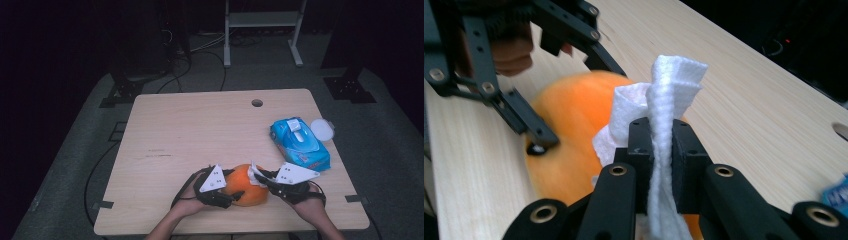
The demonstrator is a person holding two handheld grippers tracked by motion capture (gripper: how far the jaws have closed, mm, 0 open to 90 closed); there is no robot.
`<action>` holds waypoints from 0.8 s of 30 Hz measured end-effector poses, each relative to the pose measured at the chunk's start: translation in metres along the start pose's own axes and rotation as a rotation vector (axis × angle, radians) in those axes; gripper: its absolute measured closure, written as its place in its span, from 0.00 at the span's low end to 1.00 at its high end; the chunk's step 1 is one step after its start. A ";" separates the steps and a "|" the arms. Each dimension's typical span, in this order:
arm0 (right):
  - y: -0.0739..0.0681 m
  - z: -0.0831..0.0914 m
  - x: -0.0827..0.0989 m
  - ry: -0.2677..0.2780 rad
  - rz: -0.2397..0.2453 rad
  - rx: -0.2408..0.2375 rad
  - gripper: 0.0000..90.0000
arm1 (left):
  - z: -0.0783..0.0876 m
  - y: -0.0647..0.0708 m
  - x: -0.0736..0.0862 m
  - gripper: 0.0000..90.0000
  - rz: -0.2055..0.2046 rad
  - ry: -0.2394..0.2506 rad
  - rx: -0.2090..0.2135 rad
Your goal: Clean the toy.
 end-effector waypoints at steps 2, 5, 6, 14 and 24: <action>-0.001 0.001 0.001 -0.005 0.003 0.011 0.89 | -0.001 0.001 0.000 0.32 -0.011 -0.006 -0.011; -0.010 -0.003 -0.010 0.001 0.032 0.003 0.89 | -0.002 0.002 -0.001 0.31 -0.026 -0.017 -0.030; -0.016 -0.007 -0.015 0.019 0.037 -0.022 0.89 | -0.003 0.002 -0.001 0.31 -0.021 -0.020 -0.034; -0.013 -0.012 -0.007 -0.013 0.062 -0.009 0.89 | 0.003 -0.017 0.006 0.30 0.131 -0.021 -0.007; 0.001 -0.013 0.002 -0.044 0.037 0.062 0.89 | 0.007 -0.019 -0.002 0.39 0.087 0.034 -0.052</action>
Point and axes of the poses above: each handheld gripper's, and its own axes: z roughly backward along the jaws, x roughly out of its underside, y roughly to its right, the point moved 6 cm from there along -z, roughly forward along the jaws, and after that the axes turned 11 degrees about z, right-handed, at the moved point
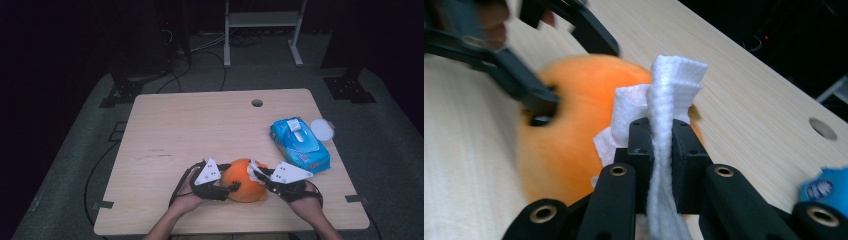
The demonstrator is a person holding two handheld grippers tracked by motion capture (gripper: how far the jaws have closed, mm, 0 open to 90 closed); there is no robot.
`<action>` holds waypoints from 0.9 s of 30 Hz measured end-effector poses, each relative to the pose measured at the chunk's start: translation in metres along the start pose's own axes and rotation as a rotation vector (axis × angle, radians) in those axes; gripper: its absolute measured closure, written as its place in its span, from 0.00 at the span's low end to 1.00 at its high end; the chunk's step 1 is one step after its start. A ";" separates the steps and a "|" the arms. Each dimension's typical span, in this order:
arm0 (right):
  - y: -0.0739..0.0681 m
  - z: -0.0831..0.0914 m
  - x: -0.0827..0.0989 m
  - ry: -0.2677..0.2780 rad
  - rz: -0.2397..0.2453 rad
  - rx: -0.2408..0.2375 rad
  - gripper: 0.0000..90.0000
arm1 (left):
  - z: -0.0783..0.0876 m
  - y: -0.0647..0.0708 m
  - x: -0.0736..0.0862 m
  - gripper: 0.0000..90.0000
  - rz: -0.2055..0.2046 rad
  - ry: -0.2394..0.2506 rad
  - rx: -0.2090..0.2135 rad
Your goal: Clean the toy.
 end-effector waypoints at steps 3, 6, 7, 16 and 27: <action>-0.010 -0.001 -0.006 0.020 0.013 -0.041 0.89 | 0.000 -0.005 0.001 0.41 0.033 -0.006 -0.003; -0.029 -0.007 -0.013 0.014 0.085 -0.092 0.89 | 0.002 -0.012 0.005 0.41 0.059 -0.016 0.001; -0.030 -0.006 -0.013 0.006 0.098 -0.090 0.89 | 0.005 -0.015 0.008 0.41 0.071 -0.018 -0.002; 0.009 0.005 0.021 -0.047 -0.043 -0.014 0.89 | 0.006 -0.020 0.011 0.37 0.071 -0.027 -0.011; -0.018 -0.008 -0.006 -0.009 0.066 -0.067 0.89 | 0.003 -0.022 0.011 0.37 0.091 -0.047 -0.033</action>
Point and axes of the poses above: each handheld gripper's, and its own axes: z roughly backward along the jaws, x roughly out of its underside, y roughly to its right, the point moved 6 cm from there along -z, roughly forward along the jaws, and after that the axes turned 11 degrees about z, right-handed, at the moved point
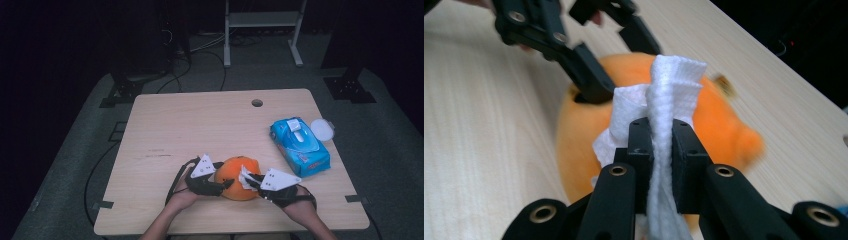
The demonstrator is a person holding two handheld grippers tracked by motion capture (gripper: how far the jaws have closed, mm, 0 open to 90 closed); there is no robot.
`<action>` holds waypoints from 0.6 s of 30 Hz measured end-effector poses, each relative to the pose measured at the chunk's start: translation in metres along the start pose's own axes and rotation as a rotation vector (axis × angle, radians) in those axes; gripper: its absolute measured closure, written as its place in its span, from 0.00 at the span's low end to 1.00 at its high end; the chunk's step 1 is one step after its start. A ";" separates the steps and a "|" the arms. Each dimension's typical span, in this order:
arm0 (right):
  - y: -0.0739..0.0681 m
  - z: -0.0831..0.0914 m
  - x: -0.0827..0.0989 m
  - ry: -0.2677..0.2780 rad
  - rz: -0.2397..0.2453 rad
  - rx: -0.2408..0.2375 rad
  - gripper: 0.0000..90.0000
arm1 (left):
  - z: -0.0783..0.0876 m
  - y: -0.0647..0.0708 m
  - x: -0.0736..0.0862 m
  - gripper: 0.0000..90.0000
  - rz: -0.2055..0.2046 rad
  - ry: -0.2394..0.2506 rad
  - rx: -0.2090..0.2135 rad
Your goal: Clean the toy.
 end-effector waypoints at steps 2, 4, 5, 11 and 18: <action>0.004 0.002 0.005 -0.010 -0.013 0.011 0.89 | 0.000 -0.002 0.001 0.37 0.018 0.004 0.002; 0.012 0.005 0.018 -0.038 -0.053 0.024 0.89 | 0.000 -0.005 0.002 0.37 0.034 0.004 0.009; 0.013 0.007 0.023 -0.047 -0.061 0.018 0.89 | 0.000 -0.006 0.002 0.37 0.035 0.005 0.009; -0.004 0.009 0.033 -0.089 -0.036 -0.090 0.89 | 0.000 -0.008 0.005 0.37 0.052 -0.005 0.012; 0.026 0.010 0.015 0.007 -0.126 -0.008 0.89 | -0.005 0.002 0.006 0.39 -0.015 -0.008 0.023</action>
Point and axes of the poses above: each handheld gripper's, and its own axes: z roughly backward along the jaws, x roughly out of its underside, y roughly to its right, the point moved 6 cm from there along -z, roughly forward along the jaws, and after that the axes turned 11 degrees about z, right-handed, at the moved point
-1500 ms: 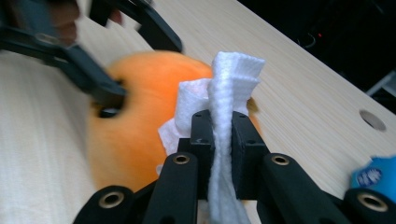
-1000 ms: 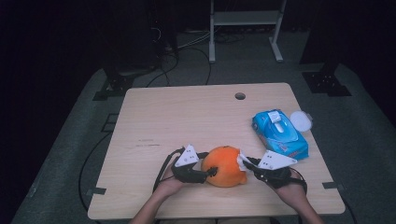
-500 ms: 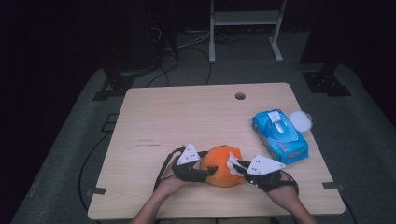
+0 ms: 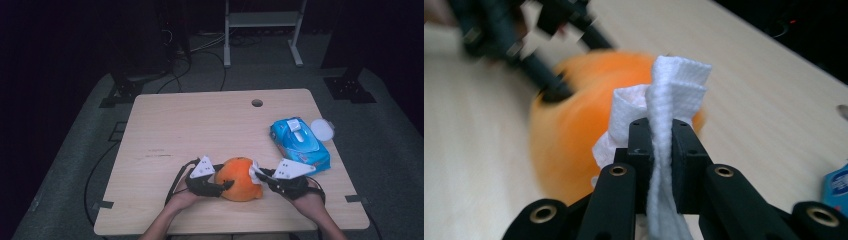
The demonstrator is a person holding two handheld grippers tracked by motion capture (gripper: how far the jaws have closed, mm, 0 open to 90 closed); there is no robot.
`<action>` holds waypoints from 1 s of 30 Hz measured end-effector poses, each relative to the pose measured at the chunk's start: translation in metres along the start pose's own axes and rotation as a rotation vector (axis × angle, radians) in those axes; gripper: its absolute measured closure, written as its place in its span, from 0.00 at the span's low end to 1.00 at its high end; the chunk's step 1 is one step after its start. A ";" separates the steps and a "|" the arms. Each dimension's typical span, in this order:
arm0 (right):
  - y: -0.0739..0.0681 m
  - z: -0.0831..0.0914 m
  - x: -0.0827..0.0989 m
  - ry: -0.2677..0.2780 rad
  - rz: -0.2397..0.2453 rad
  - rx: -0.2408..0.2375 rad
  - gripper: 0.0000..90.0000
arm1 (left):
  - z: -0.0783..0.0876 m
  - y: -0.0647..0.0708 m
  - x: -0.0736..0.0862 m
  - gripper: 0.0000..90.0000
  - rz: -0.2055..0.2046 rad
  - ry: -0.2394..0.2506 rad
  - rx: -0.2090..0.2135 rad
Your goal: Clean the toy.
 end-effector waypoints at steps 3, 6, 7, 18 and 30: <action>0.006 -0.007 0.001 -0.001 -0.037 -0.003 0.89 | 0.001 -0.002 0.001 0.39 0.023 0.004 0.003; 0.003 -0.008 0.007 -0.013 -0.043 -0.022 0.89 | 0.001 -0.004 0.001 0.39 0.033 0.005 0.009; 0.001 -0.006 0.011 -0.020 -0.048 -0.032 0.89 | 0.002 -0.005 0.001 0.39 0.036 0.003 0.010; 0.006 0.001 0.006 0.013 -0.094 -0.050 0.88 | 0.002 0.000 0.002 0.39 0.011 0.012 0.009; -0.014 0.002 0.023 -0.051 -0.069 -0.113 0.88 | 0.002 0.004 0.001 0.37 -0.009 0.018 -0.003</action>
Point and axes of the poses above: each handheld gripper's, and its own axes: z roughly backward along the jaws, x roughly out of its underside, y roughly to its right, the point moved 6 cm from there along -z, roughly forward along the jaws, and after that the axes turned 11 degrees about z, right-handed, at the moved point
